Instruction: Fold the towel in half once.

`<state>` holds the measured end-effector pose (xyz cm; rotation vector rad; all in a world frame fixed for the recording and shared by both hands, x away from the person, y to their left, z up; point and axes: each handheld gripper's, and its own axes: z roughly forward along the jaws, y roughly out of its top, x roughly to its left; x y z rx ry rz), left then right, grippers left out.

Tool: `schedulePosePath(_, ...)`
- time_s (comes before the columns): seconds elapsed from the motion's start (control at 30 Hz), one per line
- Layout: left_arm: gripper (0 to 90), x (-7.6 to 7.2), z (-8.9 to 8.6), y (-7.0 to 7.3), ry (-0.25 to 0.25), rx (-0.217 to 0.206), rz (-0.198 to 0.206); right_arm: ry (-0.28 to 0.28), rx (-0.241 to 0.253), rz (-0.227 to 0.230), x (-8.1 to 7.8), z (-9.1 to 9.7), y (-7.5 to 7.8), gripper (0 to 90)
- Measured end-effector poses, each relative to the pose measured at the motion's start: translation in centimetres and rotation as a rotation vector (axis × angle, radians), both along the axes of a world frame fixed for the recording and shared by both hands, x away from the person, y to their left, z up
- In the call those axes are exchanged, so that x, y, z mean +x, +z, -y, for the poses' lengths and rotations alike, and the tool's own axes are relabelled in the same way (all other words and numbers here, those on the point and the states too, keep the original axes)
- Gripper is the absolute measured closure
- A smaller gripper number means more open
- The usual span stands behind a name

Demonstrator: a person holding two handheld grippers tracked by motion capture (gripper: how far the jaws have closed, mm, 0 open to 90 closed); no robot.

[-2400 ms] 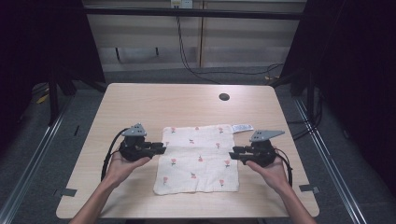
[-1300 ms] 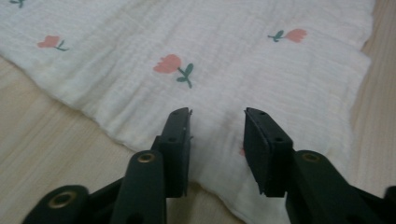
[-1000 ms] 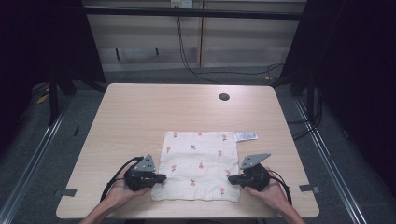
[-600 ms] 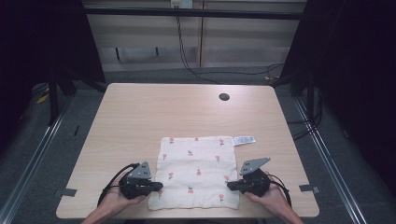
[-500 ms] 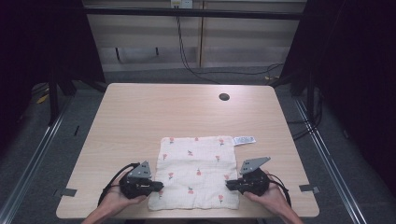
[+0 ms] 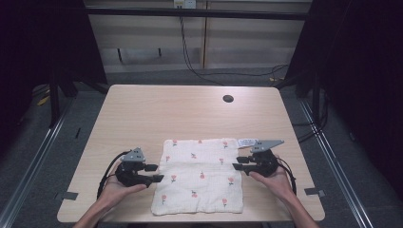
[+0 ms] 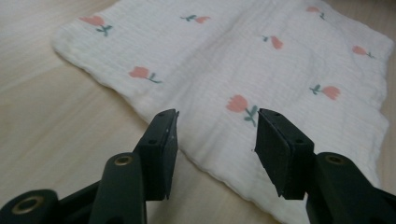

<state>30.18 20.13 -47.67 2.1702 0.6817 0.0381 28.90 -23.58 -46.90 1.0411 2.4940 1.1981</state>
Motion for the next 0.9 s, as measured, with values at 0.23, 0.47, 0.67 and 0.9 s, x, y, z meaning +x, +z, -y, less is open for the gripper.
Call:
schedulePosePath(0.23,46.7,2.2,0.2,1.2,0.042,0.012,0.044,-0.075,-0.016,0.015,4.6,0.6,0.1,65.9)
schedulePosePath(0.47,61.3,5.6,1.2,1.7,0.040,-0.034,0.035,-0.119,-0.014,-0.012,8.7,0.8,-0.2,68.8)
schedulePosePath(0.67,59.7,7.5,1.5,1.0,0.105,-0.049,0.023,-0.107,-0.029,-0.038,10.1,0.0,-2.0,66.7)
schedulePosePath(0.9,63.0,9.1,1.6,0.3,0.144,-0.031,0.028,-0.106,-0.057,-0.041,10.3,-0.4,-2.9,61.1)
